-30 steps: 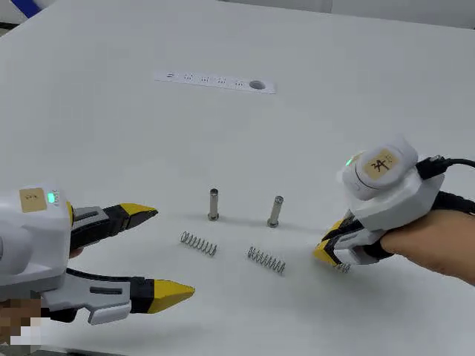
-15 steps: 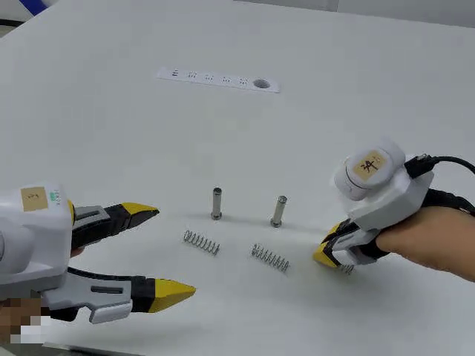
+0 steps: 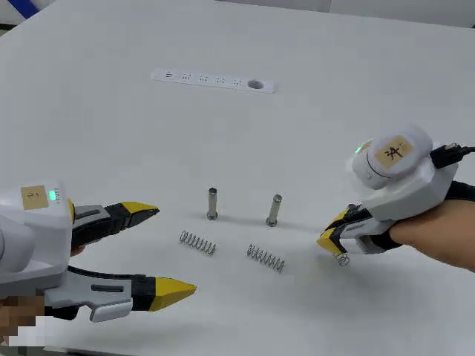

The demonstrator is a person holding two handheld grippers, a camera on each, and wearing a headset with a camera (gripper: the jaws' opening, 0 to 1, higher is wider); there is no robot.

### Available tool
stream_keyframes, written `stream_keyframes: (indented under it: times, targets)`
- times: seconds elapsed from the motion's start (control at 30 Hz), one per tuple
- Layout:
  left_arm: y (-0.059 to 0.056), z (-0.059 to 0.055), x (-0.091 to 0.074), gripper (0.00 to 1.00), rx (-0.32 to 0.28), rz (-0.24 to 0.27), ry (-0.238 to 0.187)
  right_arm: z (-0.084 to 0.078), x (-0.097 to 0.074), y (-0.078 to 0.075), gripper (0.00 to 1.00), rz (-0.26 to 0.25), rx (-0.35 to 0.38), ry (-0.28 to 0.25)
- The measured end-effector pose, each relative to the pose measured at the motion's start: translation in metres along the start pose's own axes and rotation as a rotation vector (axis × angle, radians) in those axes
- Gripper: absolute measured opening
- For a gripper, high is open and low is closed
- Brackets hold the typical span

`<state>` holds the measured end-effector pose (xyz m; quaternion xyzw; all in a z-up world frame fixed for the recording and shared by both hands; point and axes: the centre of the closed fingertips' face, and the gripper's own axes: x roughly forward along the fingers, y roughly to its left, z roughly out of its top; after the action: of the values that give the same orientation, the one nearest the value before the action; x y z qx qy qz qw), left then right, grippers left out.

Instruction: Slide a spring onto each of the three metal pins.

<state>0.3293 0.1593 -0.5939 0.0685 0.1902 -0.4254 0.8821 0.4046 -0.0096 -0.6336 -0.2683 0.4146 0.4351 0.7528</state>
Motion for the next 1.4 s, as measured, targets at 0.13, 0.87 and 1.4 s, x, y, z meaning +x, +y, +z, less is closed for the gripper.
stream_keyframes:
  times: [0.13, 0.87, 1.4]
  targets:
    - [-0.001, 0.002, 0.001, 0.74, 0.005, -0.004, -0.002, 0.000, -0.005, -0.001, 0.12, -0.010, 0.008, -0.013]
    - [-0.001, 0.007, 0.001, 0.74, 0.021, -0.007, -0.001, 0.003, -0.023, -0.005, 0.12, -0.043, 0.047, -0.069]
    - [0.000, 0.004, 0.001, 0.74, 0.010, -0.003, -0.011, 0.001, -0.027, -0.001, 0.12, -0.033, 0.070, -0.079]
